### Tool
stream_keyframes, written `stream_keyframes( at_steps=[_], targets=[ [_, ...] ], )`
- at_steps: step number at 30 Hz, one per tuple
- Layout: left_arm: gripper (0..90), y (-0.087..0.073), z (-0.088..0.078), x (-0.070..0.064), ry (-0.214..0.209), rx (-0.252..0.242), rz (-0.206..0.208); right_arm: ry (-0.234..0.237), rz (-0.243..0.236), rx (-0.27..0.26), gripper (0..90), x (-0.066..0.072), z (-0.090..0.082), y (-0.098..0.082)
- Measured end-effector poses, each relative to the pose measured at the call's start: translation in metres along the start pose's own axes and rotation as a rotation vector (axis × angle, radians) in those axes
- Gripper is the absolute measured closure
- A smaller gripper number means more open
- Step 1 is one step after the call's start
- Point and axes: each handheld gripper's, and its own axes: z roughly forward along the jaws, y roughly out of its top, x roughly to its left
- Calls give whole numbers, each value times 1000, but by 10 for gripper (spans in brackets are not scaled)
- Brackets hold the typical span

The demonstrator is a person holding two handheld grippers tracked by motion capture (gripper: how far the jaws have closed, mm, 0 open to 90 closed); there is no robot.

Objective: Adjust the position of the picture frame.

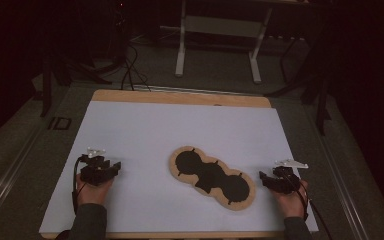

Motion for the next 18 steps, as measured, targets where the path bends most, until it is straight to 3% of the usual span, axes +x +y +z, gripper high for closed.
stream_keyframes(
  at_steps=[7,10,11,18],
  targets=[
    [554,1,-12,-5,-57,-70,27,62,-35,-20,462,10,-8,4],
    [582,2,-12,-5,-64,-70,29,75,-48,-26,462,15,-10,5],
    [594,2,-13,-6,-74,-76,40,98,-50,-34,461,17,-11,6],
    [608,2,-14,-11,-74,-73,78,140,-55,-55,461,22,-17,7]
  ],
)
